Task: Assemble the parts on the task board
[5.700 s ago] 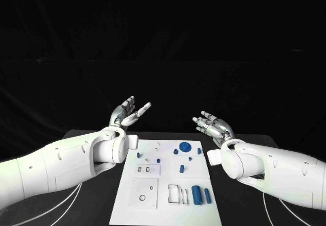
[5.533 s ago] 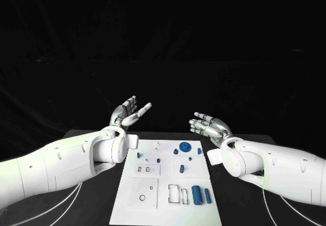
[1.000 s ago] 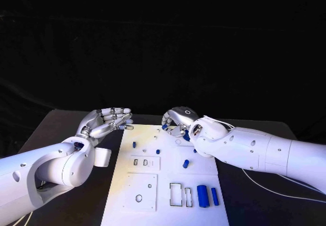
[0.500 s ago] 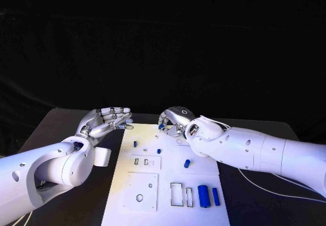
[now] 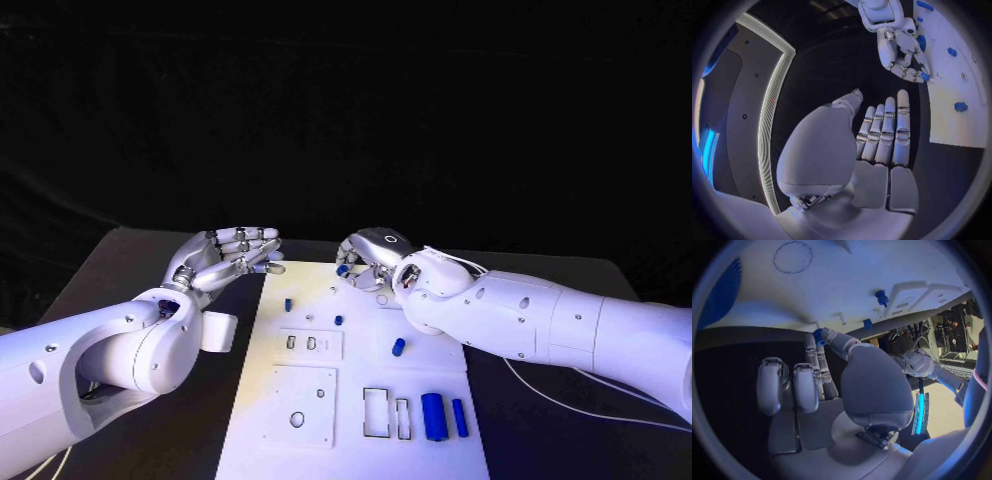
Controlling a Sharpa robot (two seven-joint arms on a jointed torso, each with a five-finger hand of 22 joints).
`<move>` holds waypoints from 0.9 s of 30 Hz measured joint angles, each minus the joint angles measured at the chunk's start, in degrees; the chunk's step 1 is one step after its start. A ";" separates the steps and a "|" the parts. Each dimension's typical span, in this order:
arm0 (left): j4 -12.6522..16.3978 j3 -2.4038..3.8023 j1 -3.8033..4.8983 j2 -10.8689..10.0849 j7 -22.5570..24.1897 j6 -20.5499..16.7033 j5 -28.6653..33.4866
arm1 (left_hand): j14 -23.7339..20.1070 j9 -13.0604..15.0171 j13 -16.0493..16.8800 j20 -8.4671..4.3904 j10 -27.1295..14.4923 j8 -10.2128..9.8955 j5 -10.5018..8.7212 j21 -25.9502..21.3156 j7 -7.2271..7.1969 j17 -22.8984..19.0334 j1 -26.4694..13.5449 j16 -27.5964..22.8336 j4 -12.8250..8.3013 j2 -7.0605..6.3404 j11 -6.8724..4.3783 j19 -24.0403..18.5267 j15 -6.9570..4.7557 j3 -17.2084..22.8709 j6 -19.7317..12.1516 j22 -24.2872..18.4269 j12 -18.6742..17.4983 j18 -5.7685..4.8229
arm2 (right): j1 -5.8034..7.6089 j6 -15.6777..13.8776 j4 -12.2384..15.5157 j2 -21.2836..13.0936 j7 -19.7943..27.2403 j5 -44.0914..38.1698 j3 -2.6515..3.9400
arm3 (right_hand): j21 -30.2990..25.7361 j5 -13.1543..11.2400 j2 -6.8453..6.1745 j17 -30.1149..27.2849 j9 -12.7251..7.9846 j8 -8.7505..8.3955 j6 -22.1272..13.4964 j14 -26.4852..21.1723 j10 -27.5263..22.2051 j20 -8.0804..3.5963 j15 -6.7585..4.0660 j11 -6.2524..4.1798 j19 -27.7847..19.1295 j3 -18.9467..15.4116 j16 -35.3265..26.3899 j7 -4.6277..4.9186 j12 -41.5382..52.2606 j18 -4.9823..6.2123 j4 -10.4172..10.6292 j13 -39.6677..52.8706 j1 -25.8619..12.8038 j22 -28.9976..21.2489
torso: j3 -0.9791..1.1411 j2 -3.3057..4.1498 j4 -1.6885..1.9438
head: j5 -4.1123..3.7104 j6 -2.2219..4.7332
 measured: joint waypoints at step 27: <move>-0.14 0.00 0.72 0.28 -0.02 0.07 -0.01 | 0.00 0.01 0.00 0.00 0.00 0.00 0.00 0.00 0.00 0.04 0.00 -0.23 -0.33 0.00 0.00 0.00 0.00 0.00 0.00 0.04 0.00 0.00 | -0.37 1.75 -2.31 1.85 -0.21 -0.16 -0.03 | -2.12 0.30 -1.28 -2.15 4.67 -1.86 -5.05 0.01 -6.59 1.31 1.67 2.16 -2.28 1.08 -0.34 2.40 -0.99 0.02 1.44 -1.11 -2.36 -3.17 | -0.14 0.45 -0.03 | 0.18 -0.12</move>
